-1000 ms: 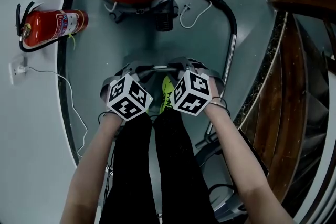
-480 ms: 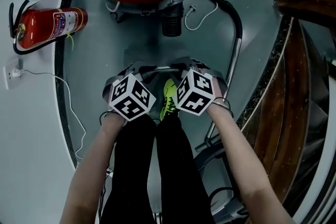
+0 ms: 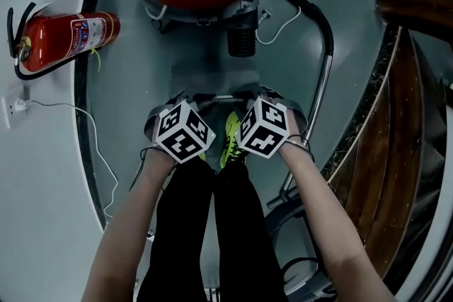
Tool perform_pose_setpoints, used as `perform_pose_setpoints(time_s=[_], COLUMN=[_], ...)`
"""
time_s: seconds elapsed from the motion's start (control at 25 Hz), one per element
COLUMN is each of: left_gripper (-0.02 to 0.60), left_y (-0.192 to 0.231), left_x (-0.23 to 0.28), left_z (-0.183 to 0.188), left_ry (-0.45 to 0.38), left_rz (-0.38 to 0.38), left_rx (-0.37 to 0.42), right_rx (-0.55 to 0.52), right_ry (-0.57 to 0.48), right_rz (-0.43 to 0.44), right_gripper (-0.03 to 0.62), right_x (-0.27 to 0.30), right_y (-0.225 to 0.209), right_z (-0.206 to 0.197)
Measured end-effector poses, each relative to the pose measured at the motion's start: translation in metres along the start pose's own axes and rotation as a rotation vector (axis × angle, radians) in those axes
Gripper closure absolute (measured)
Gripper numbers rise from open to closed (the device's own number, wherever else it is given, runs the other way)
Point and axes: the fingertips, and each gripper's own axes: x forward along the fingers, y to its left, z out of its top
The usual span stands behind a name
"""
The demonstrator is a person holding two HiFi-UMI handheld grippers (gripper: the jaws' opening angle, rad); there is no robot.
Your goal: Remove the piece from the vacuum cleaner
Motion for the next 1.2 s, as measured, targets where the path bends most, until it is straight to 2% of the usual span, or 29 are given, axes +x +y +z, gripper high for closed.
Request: perform_pose_setpoints(time_s=[0.36, 0.68, 0.84, 0.96, 1.08, 1.2], left_gripper=[0.526, 0.512, 0.481, 0.452, 0.421, 0.380], left_y=[0.001, -0.002, -0.005, -0.007, -0.014, -0.018], left_x=[0.010, 0.011, 0.011, 0.011, 0.014, 0.016], left_z=[-0.008, -0.011, -0.011, -0.010, -0.013, -0.018], left_ry=[0.024, 0.030, 0.019, 0.016, 0.020, 0.020], left_rz=[-0.002, 0.006, -0.018, -0.024, -0.057, -0.072], left_rx=[-0.003, 0.019, -0.007, 0.002, -0.008, -0.051], right_rx=[0.058, 0.068, 0.072, 0.078, 0.096, 0.139], right_ry=[-0.001, -0.005, -0.005, -0.004, 0.002, 0.018], right_rz=[0.012, 0.019, 0.030, 0.042, 0.064, 0.113], right_gripper=[0.530, 0.528, 0.525, 0.520, 0.483, 0.402], right_x=[0.012, 0.012, 0.012, 0.013, 0.015, 0.018], right_y=[0.002, 0.007, 0.009, 0.013, 0.018, 0.027], right_z=[-0.004, -0.004, -0.003, -0.003, -0.005, -0.012])
